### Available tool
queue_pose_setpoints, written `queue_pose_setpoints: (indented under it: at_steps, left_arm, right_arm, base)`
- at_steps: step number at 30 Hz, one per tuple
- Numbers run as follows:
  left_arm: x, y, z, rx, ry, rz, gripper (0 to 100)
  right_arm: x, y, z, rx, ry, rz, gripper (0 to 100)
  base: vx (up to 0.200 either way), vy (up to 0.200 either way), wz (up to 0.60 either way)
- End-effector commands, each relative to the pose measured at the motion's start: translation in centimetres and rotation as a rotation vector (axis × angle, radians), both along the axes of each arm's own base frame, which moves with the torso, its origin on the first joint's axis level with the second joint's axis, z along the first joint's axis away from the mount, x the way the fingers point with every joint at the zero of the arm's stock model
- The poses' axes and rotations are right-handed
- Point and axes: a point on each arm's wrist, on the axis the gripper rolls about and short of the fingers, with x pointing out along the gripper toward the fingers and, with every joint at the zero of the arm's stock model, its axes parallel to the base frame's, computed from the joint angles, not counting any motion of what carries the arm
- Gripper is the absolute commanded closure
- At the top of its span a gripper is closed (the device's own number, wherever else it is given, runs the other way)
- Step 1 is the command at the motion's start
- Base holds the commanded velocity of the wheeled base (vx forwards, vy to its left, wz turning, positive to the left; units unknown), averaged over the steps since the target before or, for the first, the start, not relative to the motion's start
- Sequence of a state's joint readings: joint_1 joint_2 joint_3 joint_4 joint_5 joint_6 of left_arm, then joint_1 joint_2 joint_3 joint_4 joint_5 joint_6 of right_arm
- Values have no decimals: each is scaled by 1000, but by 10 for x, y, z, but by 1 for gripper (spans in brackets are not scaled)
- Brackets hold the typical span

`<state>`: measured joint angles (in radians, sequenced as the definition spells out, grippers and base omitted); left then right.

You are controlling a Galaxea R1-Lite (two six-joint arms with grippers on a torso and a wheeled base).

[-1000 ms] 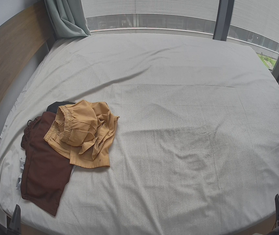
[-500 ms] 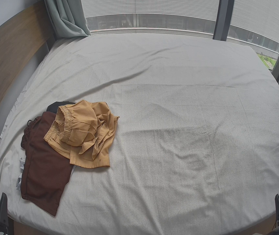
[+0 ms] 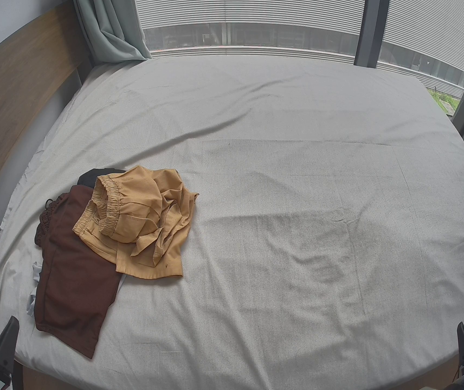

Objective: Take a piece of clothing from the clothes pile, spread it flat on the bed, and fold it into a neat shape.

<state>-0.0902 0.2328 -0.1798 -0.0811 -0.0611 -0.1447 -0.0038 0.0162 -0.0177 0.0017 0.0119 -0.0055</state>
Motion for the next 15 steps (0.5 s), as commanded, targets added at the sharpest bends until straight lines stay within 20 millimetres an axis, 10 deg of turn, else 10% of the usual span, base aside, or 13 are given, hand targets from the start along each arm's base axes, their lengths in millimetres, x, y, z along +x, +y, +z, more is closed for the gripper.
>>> queue_pose_setpoints:
  at_steps: [1, 15]
  left_arm:
    - [9, -1, 10, -6, 43, -27, 0]
    - [38, -5, 32, -35, 153, -78, 0]
  right_arm:
    - [0, 0, -5, -1, 0, 1, 0]
    - [0, 0, -5, -1, 0, 1, 0]
  base:
    - [0, 0, 0]
    - [0, 0, 0]
